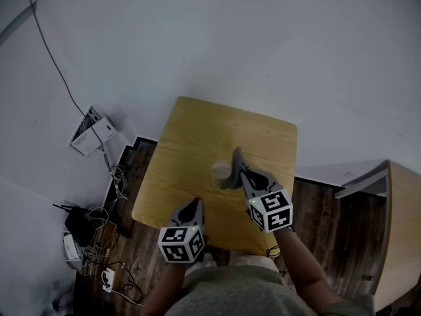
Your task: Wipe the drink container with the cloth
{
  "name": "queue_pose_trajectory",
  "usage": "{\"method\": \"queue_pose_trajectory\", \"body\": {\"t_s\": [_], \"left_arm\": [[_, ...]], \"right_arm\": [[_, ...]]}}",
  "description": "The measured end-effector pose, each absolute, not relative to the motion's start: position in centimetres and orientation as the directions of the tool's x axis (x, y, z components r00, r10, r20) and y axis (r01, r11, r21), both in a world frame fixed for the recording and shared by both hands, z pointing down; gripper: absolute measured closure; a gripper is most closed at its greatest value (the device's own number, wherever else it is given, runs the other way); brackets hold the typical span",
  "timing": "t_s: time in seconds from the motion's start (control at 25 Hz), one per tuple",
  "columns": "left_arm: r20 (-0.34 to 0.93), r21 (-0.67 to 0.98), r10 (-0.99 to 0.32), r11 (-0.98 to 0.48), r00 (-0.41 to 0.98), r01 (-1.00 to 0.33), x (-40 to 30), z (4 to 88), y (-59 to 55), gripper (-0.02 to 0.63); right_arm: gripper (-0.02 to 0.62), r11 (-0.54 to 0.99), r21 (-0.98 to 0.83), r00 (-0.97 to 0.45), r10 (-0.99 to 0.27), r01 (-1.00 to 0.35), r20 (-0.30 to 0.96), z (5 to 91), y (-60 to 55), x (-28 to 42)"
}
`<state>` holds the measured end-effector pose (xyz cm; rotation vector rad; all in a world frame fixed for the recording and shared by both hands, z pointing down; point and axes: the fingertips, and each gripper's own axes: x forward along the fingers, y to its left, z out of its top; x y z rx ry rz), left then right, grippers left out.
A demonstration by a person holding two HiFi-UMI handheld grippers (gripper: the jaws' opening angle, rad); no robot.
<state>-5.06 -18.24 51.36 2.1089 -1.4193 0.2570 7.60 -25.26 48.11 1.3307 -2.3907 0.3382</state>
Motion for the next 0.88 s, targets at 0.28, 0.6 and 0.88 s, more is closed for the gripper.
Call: {"method": "queue_pose_trajectory", "body": {"t_s": [0.28,0.6,0.88], "left_arm": [[0.47,0.361,-0.783,-0.249,0.407,-0.898,-4.9,51.9,-18.7,0.603],[0.48,0.371,-0.779,-0.236,0.403,-0.898,-4.7,52.5,-18.8,0.603],[0.487,0.374,-0.778,-0.227,0.398,-0.899,-4.7,52.9,-18.8,0.603]], "right_arm": [[0.586,0.537,-0.022,-0.486,-0.743,-0.843,0.461,49.5,-26.8,6.9],[0.586,0.541,-0.029,-0.485,-0.728,-0.841,0.484,51.0,-27.7,6.4],[0.586,0.539,-0.029,-0.475,-0.715,-0.842,0.512,52.8,-28.1,6.2]]}}
